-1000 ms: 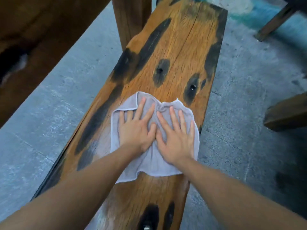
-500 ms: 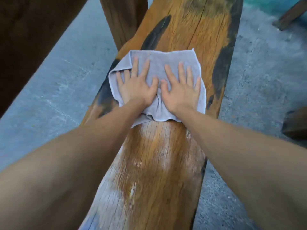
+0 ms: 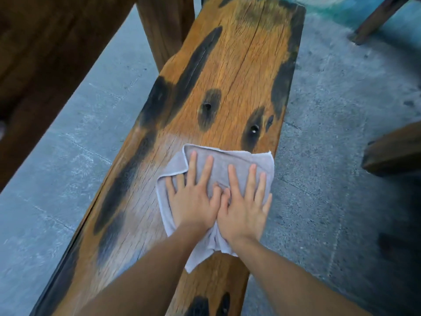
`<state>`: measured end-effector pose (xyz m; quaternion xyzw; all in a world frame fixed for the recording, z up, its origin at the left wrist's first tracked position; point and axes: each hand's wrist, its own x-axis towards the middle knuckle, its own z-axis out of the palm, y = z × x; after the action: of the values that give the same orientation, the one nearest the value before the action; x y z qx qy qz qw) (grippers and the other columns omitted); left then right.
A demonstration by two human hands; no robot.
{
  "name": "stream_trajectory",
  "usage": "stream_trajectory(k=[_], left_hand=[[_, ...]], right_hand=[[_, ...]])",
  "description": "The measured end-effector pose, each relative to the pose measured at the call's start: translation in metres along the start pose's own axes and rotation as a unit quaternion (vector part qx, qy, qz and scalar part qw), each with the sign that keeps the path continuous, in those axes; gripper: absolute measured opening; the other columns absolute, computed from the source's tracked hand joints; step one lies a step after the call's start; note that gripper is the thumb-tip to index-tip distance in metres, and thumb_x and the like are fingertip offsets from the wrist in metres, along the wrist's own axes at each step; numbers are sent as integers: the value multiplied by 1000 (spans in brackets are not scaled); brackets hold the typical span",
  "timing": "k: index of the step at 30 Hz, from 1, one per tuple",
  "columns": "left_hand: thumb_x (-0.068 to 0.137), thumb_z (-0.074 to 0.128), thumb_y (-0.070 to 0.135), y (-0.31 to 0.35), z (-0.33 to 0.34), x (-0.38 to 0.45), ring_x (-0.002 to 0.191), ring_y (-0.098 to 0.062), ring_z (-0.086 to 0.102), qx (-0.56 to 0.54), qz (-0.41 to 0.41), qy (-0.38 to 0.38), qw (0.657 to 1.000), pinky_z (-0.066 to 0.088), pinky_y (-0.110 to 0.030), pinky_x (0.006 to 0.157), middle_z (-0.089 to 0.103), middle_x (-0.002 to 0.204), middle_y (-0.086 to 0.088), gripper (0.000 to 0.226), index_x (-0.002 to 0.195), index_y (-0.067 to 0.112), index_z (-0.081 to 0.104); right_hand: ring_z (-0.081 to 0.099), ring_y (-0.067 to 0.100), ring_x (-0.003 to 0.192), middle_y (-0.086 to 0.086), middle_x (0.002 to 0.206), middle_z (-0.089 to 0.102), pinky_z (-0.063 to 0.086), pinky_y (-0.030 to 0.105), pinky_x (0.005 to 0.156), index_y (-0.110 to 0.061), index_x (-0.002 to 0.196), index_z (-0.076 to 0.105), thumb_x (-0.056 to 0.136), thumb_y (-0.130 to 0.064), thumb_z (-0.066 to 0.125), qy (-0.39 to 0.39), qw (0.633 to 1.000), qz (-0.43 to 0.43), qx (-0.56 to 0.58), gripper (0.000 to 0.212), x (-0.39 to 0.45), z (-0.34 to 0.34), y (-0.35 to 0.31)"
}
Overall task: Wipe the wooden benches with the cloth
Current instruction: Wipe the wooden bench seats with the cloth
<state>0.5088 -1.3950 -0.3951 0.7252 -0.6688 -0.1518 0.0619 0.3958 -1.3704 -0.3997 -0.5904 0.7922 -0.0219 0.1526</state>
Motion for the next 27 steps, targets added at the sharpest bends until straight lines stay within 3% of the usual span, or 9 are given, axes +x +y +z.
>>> stream_trajectory(k=[4,8,12,15,21,24,27], left_hand=[[91,24,63,7,-10,66,143,-31,33,18,45,-2,999,19,-57,117,-3,169,11,69,156,49,6],[90,21,66,27,-14,175,144,-33,31,22,51,10,998,14,-56,119,3,169,12,67,155,51,12],[87,20,68,58,-19,304,148,-31,24,18,12,36,999,8,-57,120,8,169,9,70,154,51,16],[88,20,67,73,-24,358,149,-30,21,17,-6,26,1000,4,-56,121,5,169,8,70,155,49,14],[93,17,63,56,-28,312,144,-32,31,-3,5,14,1000,15,-52,121,4,169,10,67,157,44,13],[100,26,55,32,-28,237,143,-33,35,-25,-53,31,998,19,-53,120,9,169,9,60,158,43,15],[100,30,49,3,-24,139,139,-31,38,-19,-129,61,990,23,-54,119,13,168,5,60,158,40,19]], right_hand=[[-8,21,157,-6,170,-6,0,67,119,-56,155,7,96,-57,18,8,998,-64,-28,60,57,-18,0],[-8,16,157,-10,170,-4,-4,58,123,-57,154,11,92,-60,16,8,990,-136,-36,63,168,-41,-10],[-8,13,157,-14,170,-5,-4,52,125,-59,153,7,91,-64,11,24,989,-145,-23,63,309,-63,-32],[-6,15,157,-12,170,-2,-4,53,125,-58,154,4,98,-61,18,38,990,-135,-30,58,363,-68,-44],[-12,18,156,-5,170,-8,-6,52,125,-50,157,3,101,-57,18,14,995,-91,-25,59,339,-66,-61],[-15,20,156,-1,170,-10,-6,52,124,-47,158,0,100,-56,15,1,994,-103,-29,60,272,-52,-75],[-8,22,157,1,171,-3,2,53,125,-45,159,10,101,-53,21,4,985,-169,-19,59,178,-35,-75]])
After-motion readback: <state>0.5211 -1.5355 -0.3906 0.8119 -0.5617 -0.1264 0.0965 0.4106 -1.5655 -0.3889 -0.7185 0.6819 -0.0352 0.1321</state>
